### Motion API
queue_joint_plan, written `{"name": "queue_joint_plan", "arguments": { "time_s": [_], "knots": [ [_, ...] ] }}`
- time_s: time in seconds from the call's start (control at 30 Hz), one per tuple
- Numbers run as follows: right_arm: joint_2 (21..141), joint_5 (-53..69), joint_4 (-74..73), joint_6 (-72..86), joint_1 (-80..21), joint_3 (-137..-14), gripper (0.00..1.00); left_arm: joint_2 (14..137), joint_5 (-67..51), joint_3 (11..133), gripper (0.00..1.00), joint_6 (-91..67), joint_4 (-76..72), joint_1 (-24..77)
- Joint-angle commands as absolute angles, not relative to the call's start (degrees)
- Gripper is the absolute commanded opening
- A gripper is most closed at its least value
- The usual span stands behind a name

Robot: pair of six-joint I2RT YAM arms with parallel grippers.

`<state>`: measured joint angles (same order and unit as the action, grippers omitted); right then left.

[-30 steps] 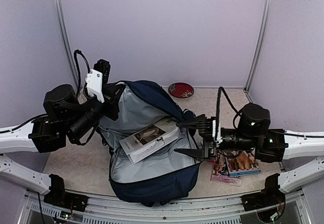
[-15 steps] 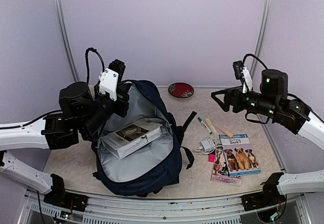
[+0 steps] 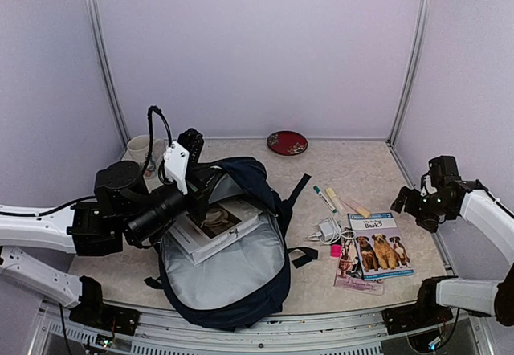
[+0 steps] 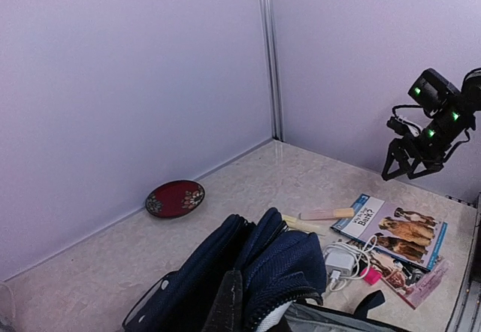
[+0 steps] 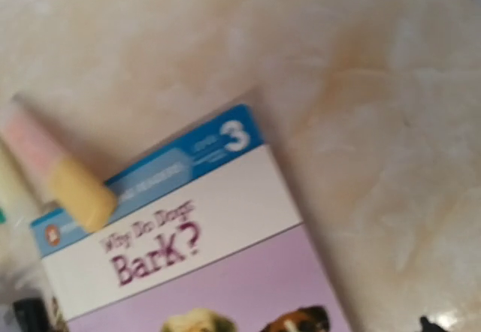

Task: Pack the student bag
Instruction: Move the book to the center of the board.

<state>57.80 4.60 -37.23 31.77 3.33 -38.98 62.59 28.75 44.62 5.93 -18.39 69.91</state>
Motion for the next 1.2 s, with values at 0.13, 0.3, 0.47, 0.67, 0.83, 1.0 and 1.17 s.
{"name": "queue_joint_plan", "arguments": {
  "time_s": [0.13, 0.3, 0.47, 0.67, 0.83, 1.0, 1.17],
  "knots": [
    [64.57, 15.87, -30.20, 35.33, 14.60, -29.46, 1.00, 57.30, 18.24, 41.06, 0.00, 2.18, -22.46, 69.92],
    [69.92, 18.12, -26.28, 34.56, 15.55, -26.90, 0.97, 57.08, 16.17, 40.52, 0.00, 3.34, -22.27, 69.49],
    [74.86, 31.39, -23.96, 30.42, 15.55, -26.49, 0.83, 55.49, 14.88, 39.91, 0.00, 3.72, -22.33, 67.48],
    [73.96, 43.52, -22.92, 29.07, 15.38, -25.29, 0.72, 54.82, 14.91, 39.81, 0.00, 4.54, -22.25, 65.85],
    [70.94, 46.95, -23.28, 30.44, 12.40, -23.42, 0.70, 56.28, 14.66, 39.97, 0.00, 4.23, -22.19, 65.43],
    [69.75, 46.56, -20.82, 34.14, 7.38, -20.68, 0.65, 57.44, 13.64, 40.36, 0.00, 3.31, -23.15, 65.39],
    [71.03, 48.13, -12.12, 37.67, 5.96, -18.13, 0.56, 57.89, 13.62, 40.69, 0.00, 2.78, -23.41, 65.38]
  ]
}}
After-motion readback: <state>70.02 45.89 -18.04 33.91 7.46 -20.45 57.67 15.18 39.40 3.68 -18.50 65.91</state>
